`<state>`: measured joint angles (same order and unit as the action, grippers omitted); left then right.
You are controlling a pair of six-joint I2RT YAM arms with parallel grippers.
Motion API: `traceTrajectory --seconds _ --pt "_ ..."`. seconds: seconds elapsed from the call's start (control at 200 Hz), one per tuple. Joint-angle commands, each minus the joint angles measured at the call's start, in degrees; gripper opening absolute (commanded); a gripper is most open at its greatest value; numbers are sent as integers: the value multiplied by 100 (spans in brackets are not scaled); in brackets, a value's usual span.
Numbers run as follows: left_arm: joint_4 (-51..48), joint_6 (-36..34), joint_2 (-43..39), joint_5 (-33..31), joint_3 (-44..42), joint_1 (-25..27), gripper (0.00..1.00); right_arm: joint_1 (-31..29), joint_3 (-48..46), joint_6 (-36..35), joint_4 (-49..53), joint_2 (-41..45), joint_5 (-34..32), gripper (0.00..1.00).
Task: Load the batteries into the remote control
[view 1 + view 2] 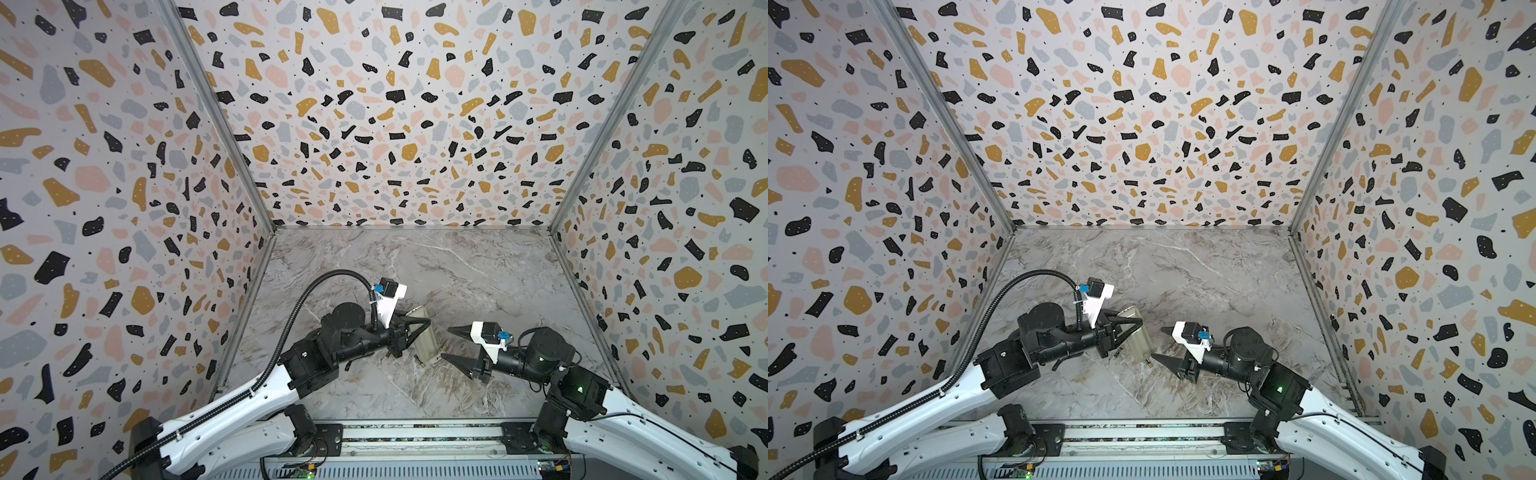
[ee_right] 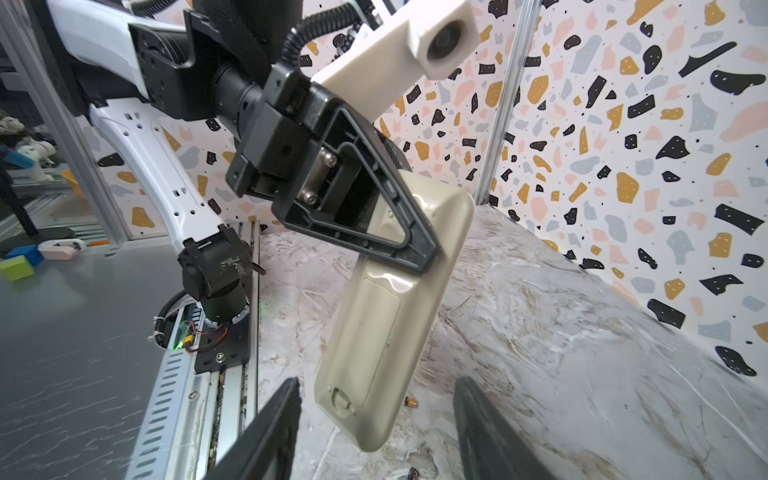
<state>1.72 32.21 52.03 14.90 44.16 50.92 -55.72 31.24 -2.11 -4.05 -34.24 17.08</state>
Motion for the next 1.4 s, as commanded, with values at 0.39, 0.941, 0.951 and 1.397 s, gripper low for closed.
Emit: traceTrajectory --seconds 0.39,0.941,0.951,1.397 --pt "26 877 536 2596 -455 -1444 0 -1921 502 -1979 313 -629 -2512 56" --pt "-166 953 582 3443 -860 -1444 0 -3315 839 -3209 1117 -1526 -3984 58" --pt "-146 960 581 3457 -875 -1442 0 -3318 844 -3219 1102 -1536 -3984 58" --pt "242 1308 515 3524 -1101 -1435 0 -3082 760 -3417 626 -1761 -3422 58"
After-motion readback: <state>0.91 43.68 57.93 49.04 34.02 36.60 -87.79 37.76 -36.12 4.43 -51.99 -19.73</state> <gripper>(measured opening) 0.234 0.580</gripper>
